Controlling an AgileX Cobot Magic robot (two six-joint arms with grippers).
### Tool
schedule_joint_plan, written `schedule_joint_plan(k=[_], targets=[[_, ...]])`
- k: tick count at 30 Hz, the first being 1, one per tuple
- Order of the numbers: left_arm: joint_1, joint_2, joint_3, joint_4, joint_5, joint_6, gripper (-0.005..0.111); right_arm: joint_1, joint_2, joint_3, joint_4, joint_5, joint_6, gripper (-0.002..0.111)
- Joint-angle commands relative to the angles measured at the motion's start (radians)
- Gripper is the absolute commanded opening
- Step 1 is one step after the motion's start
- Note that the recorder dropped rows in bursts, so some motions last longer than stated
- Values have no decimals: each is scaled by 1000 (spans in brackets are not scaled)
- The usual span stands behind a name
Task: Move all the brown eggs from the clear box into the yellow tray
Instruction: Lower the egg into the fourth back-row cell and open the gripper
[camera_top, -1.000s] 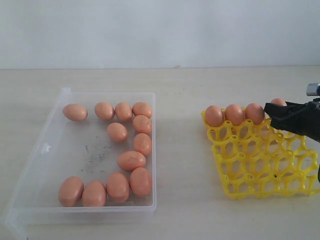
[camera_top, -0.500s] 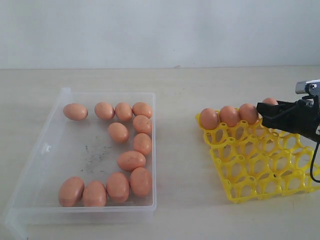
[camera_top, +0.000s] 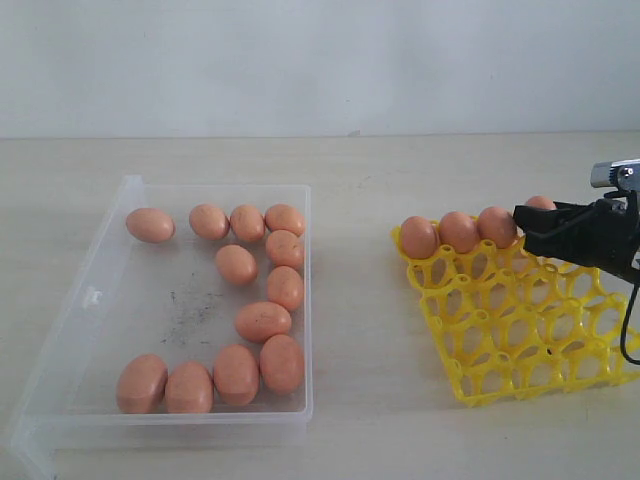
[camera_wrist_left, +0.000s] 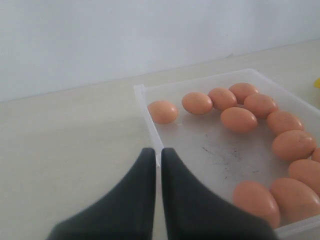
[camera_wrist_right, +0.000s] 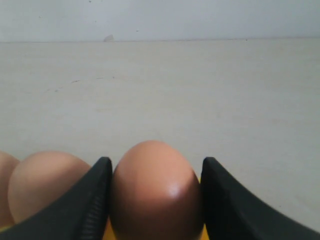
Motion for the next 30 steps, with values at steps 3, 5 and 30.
schedule_joint_plan(k=[3,5,30], targets=[[-6,-3,4,2,-2,0,4,4,3,2,-33,61,9,49],[-6,-3,4,2,-2,0,4,4,3,2,-38,69,11,53],[-6,-3,4,2,-2,0,4,1,-135,2,-35,-9,75,53]])
